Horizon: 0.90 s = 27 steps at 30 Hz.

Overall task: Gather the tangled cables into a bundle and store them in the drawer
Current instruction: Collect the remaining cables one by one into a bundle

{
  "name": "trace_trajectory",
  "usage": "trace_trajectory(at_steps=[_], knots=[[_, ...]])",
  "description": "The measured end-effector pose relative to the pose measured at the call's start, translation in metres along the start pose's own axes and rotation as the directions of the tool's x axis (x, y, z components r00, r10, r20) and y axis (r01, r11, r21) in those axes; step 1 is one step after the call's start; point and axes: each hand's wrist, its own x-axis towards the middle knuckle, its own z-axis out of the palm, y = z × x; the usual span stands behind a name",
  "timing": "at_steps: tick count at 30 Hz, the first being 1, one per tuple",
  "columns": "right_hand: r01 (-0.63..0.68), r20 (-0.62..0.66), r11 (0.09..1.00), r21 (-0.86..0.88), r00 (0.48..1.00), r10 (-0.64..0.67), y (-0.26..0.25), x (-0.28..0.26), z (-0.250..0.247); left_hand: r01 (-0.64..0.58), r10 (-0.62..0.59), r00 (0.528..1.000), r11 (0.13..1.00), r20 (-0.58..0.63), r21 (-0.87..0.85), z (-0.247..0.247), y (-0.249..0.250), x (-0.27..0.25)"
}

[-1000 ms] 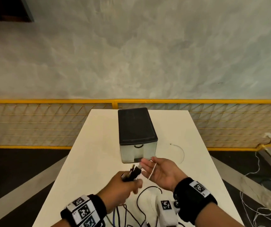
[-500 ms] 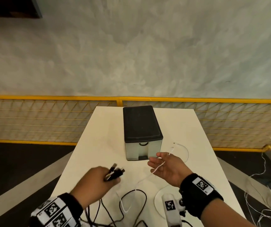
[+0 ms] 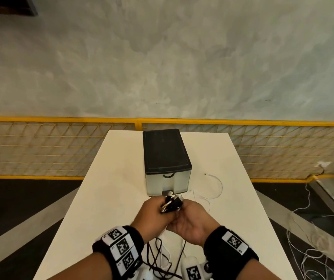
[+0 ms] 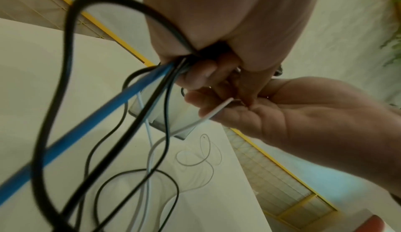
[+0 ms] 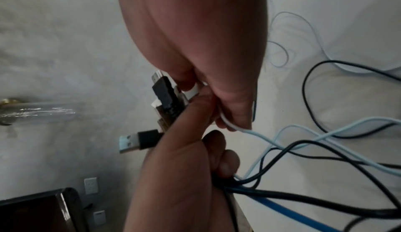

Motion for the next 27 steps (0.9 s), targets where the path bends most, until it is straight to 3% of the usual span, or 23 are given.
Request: trace_trajectory(at_steps=[5, 10, 13, 16, 19, 21, 23, 27], knots=[[-0.052, -0.011, 0.998, 0.021, 0.999, 0.052, -0.004, -0.005, -0.003, 0.009, -0.007, 0.997, 1.0, 0.079, -0.025, 0.007, -0.006, -0.01], [-0.088, 0.028, 0.991, -0.097, 0.995, 0.091, -0.017, -0.008, -0.003, 0.034, -0.031, 0.999, 0.994, 0.029, -0.107, 0.005, -0.011, -0.014], [-0.091, 0.006, 0.983, -0.162, 0.996, 0.093, -0.018, -0.007, -0.006, 0.064, -0.051, 0.99, 0.994, 0.134, -0.092, 0.0, -0.012, -0.018], [-0.056, -0.056, 0.997, -0.062, 0.997, 0.052, -0.031, -0.006, -0.019, 0.098, -0.092, 0.952, 0.995, 0.292, -0.007, -0.004, -0.016, -0.031], [-0.026, -0.04, 0.984, -0.175, 0.999, 0.02, -0.035, -0.014, -0.029, 0.15, -0.132, 0.949, 0.988, 0.286, -0.041, -0.008, -0.02, -0.04], [-0.036, -0.05, 0.931, -0.364, 0.999, 0.02, -0.031, -0.023, -0.037, 0.19, -0.163, 0.952, 0.978, 0.261, -0.082, -0.013, -0.019, -0.041], [-0.05, -0.067, 0.8, -0.598, 0.998, 0.012, -0.022, -0.034, -0.048, 0.251, -0.213, 0.951, 0.955, 0.222, -0.156, -0.02, -0.019, -0.039], [-0.108, -0.01, 0.583, -0.806, 0.986, 0.169, 0.004, -0.056, -0.067, 0.297, -0.269, 0.954, 0.903, 0.131, -0.312, -0.039, -0.014, -0.034]])
